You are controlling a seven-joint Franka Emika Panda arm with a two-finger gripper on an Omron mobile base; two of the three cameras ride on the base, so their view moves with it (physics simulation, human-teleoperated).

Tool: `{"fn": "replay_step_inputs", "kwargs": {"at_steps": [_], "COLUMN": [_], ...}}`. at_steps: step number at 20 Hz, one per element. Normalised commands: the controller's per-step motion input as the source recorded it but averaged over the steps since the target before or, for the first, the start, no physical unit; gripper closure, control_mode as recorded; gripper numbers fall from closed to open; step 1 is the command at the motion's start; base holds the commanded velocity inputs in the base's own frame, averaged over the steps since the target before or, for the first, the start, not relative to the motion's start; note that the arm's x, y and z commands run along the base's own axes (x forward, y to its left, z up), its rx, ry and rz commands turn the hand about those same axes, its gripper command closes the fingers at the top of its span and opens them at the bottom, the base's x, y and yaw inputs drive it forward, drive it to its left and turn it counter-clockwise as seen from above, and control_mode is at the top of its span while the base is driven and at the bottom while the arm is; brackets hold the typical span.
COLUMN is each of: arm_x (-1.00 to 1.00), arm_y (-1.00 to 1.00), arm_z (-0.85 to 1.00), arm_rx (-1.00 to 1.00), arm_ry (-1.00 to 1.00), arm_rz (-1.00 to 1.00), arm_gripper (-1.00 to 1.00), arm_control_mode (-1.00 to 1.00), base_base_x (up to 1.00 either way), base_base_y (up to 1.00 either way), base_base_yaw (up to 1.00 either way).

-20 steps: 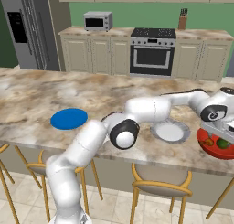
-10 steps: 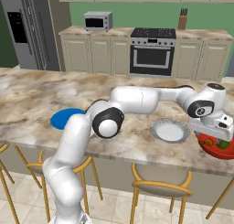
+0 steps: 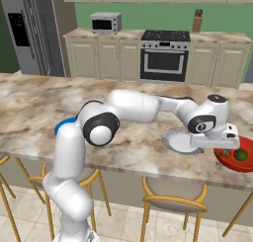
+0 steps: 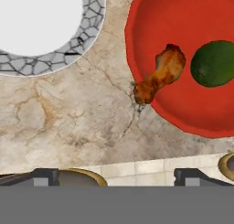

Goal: Pick the chicken drumstick and lime from their plates and place them in the bowl. Then put the bowl in the fridge.

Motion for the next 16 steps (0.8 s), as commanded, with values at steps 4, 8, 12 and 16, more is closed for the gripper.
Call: {"fn": "replay_step_inputs", "kwargs": {"at_steps": [4, 8, 12, 16], "arm_x": [-0.02, -0.11, -0.02, 0.00], "arm_y": [0.00, -0.20, -0.26, -0.22], "arm_z": [0.00, 0.16, 0.21, 0.12], "arm_rx": [0.00, 0.00, -0.01, -0.14], "arm_ry": [-0.01, -0.01, 0.11, 0.06], "arm_rz": [0.64, 0.53, 0.25, 0.02], "arm_gripper": [-1.00, -1.00, -1.00, -1.00], "arm_control_mode": [-1.00, -1.00, -1.00, -1.00], "base_base_x": [0.00, 0.00, 0.00, 0.00], "base_base_y": [0.00, 0.00, 0.00, 0.00], "base_base_yaw": [0.00, 0.00, 0.00, 0.00]}}
